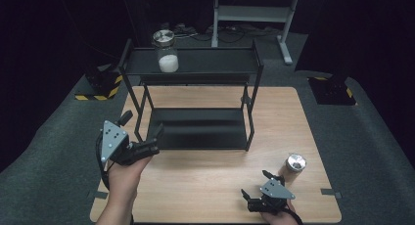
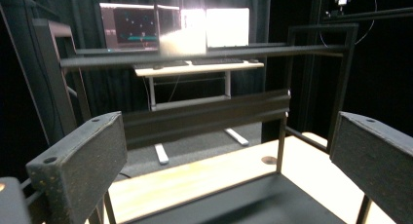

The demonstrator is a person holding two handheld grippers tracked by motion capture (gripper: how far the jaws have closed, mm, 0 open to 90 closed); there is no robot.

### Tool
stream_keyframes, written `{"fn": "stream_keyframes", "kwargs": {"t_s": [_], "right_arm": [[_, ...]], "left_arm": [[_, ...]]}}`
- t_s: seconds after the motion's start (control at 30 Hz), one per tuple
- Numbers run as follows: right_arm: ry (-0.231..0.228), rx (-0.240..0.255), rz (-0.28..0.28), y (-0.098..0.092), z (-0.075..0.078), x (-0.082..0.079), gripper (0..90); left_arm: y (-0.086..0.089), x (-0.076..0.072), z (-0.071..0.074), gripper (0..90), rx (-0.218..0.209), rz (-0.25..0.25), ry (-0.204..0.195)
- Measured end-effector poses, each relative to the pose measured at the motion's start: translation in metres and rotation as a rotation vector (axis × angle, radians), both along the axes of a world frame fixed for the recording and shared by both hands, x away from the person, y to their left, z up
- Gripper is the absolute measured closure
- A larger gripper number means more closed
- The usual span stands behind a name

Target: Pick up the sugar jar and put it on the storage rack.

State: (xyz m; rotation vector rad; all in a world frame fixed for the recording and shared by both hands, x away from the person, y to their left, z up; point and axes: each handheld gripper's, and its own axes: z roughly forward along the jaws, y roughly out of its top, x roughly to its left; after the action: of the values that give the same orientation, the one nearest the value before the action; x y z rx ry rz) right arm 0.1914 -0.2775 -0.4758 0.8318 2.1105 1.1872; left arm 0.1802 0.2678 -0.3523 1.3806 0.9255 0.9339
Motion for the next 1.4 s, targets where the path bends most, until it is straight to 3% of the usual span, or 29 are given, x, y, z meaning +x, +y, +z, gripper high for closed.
{"fn": "stream_keyframes", "kwargs": {"t_s": [0.73, 1.4], "right_arm": [[0.003, 0.0, -0.003, 0.001, 0.0, 0.0, 0.0], [-0.002, -0.011, -0.006, 0.003, 0.001, -0.001, 0.0]], "left_arm": [[-0.006, -0.022, -0.07, 0.4, 0.015, -0.037, 0.11], [-0.023, -0.025, -0.124, 0.4, 0.108, -0.092, 0.266]]}}
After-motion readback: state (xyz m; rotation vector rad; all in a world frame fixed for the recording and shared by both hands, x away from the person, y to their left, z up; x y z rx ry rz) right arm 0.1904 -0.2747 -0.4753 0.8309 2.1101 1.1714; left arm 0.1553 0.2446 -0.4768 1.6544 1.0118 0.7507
